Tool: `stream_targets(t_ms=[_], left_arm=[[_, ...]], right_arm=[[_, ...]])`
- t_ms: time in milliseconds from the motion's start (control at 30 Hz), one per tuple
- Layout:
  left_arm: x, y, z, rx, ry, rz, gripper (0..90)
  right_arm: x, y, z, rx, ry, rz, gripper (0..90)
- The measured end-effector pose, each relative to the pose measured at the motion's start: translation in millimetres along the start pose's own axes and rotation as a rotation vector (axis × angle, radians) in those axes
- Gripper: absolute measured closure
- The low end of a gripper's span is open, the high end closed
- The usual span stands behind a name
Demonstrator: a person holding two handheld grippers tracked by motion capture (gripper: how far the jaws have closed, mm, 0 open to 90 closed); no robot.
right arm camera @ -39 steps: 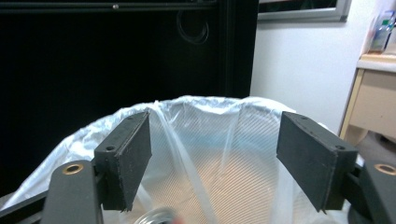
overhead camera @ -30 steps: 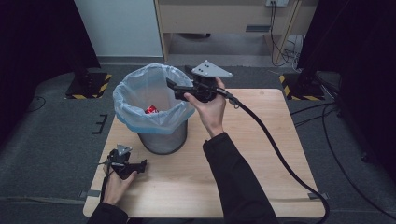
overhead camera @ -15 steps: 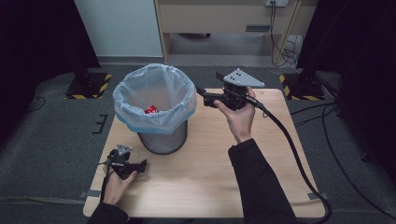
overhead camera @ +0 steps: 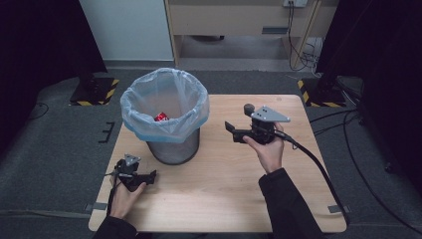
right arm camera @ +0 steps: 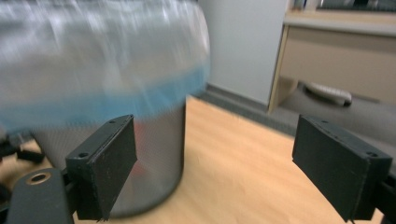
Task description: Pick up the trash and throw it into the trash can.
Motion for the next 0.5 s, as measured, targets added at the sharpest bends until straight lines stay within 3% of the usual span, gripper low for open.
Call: stream_targets(t_ms=[167,333,500], left_arm=[[0.0,0.0,0.1,0.000,0.000,0.000,0.0],[0.0,0.0,0.0,0.000,0.000,0.000,0.0],[0.0,0.0,0.0,0.000,-0.001,0.001,0.0]], right_arm=[[46.6,-4.5,7.4,0.005,-0.003,-0.092,13.9],[75.4,-7.9,11.3,0.009,-0.008,-0.157,13.4],[110.9,-13.0,15.7,0.016,-0.030,-0.257,12.7]])
Point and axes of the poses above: each handheld gripper's, and its own axes: y roughly forward along the jaws, x roughly out of its underside, z roughly to its right, the point moved 7 cm from there along y, roughly forward along the jaws, and after that the axes turned 5 degrees about x, right-handed, at the moved point
